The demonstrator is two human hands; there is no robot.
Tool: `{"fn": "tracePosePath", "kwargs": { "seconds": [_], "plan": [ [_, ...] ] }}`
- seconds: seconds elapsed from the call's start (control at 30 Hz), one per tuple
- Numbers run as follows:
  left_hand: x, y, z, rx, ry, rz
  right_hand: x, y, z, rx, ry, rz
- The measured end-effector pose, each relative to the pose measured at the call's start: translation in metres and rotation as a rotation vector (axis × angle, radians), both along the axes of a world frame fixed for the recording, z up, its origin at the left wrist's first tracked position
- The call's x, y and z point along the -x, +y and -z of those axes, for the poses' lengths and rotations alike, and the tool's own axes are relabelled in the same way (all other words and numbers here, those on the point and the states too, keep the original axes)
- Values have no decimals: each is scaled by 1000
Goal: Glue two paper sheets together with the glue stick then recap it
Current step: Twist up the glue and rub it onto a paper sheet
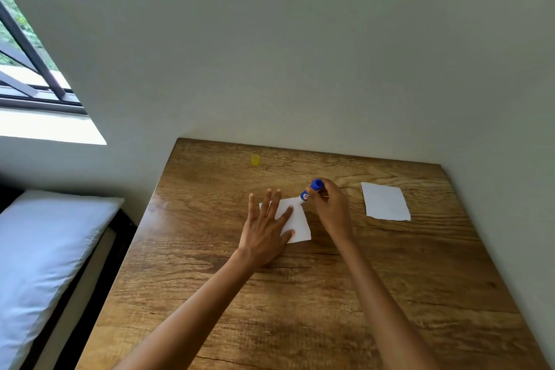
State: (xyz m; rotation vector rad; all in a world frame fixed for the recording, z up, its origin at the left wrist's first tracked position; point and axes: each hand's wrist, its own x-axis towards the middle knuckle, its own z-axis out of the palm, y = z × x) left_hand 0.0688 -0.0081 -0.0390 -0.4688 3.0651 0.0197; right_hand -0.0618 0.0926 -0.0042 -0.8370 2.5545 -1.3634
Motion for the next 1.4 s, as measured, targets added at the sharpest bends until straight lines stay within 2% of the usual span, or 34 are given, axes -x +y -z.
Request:
{"fn": "tracePosePath", "kwargs": {
  "seconds": [0.43,1.13,1.4],
  "plan": [
    [1,-5,-6,-29,-40,-27,1,-12,4,-60,69,-42],
    [-1,-8,-5,-67,-43,-42,-45,51,8,-75,89,24],
    [-1,-8,-4,-98,-20,-43,-35,37,-3,-80,115,28]
  ]
}}
